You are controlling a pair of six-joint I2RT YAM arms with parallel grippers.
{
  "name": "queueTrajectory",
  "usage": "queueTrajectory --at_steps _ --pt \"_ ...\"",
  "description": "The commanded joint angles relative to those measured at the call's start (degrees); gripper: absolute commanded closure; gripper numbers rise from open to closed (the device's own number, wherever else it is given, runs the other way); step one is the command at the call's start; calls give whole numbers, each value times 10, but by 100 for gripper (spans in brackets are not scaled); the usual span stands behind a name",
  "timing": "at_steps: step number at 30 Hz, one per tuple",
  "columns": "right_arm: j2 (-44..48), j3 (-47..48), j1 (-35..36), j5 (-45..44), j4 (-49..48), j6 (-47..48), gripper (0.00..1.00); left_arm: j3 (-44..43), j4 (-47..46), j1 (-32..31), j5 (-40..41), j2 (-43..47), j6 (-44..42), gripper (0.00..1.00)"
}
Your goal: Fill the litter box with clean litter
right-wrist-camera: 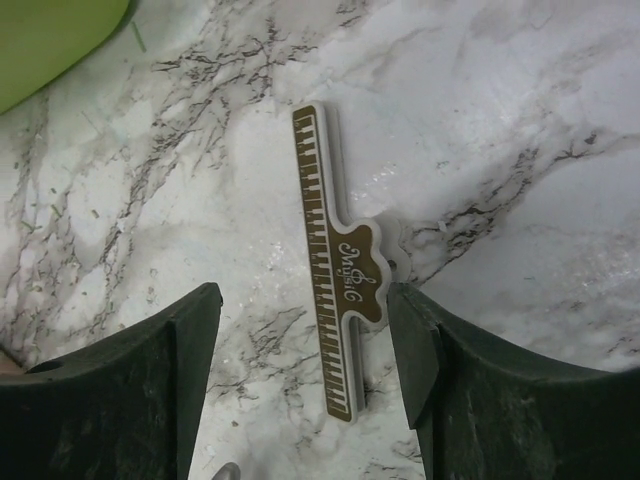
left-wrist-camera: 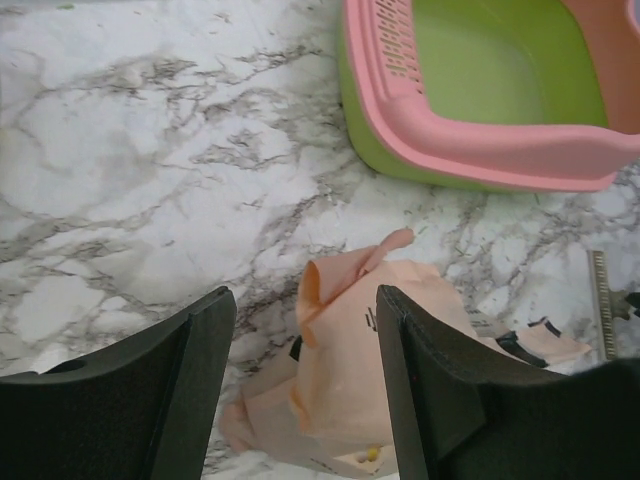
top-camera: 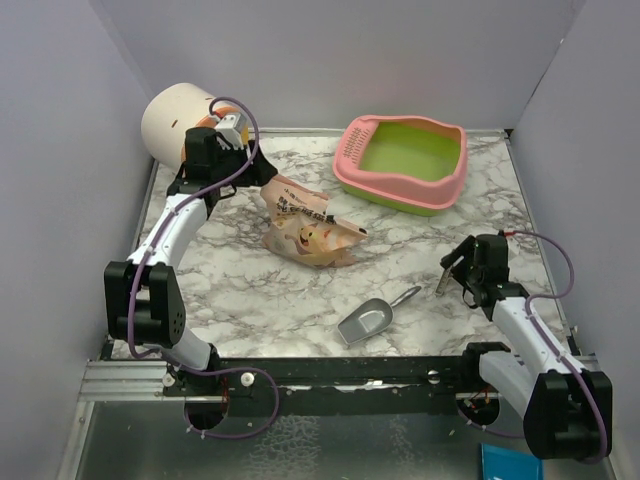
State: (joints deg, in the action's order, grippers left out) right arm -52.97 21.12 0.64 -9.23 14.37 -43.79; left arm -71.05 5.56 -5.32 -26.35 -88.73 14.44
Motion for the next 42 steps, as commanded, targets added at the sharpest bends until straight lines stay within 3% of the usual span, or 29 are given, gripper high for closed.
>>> queueTrajectory --at_steps 1,5,9,21,27,31,34,36,39,42 --pt "9 34 -3 53 -13 27 31 13 -11 9 -97 2 78 39" --pt "26 66 -2 159 -32 96 35 12 -42 23 -154 -19 110 38" --pt "31 98 -2 298 -68 154 52 -3 -75 46 -226 -60 156 38" --pt "-66 199 0 487 -62 252 53 -63 -133 33 -317 -149 184 44" --pt "-111 234 10 506 -50 279 55 -115 -134 8 -361 -180 152 49" --pt "-113 251 11 497 -35 292 56 -181 -13 -4 -383 -211 75 62" --pt "-110 254 11 491 -31 294 56 -221 80 -9 -366 -219 12 64" --pt "-107 256 11 490 -27 295 56 -253 167 -11 -302 -220 -45 64" --pt "-101 251 11 492 -28 296 56 -315 256 -10 -158 -217 -96 52" --pt "-99 250 12 486 -21 304 56 -340 287 -10 -114 -205 -118 44"
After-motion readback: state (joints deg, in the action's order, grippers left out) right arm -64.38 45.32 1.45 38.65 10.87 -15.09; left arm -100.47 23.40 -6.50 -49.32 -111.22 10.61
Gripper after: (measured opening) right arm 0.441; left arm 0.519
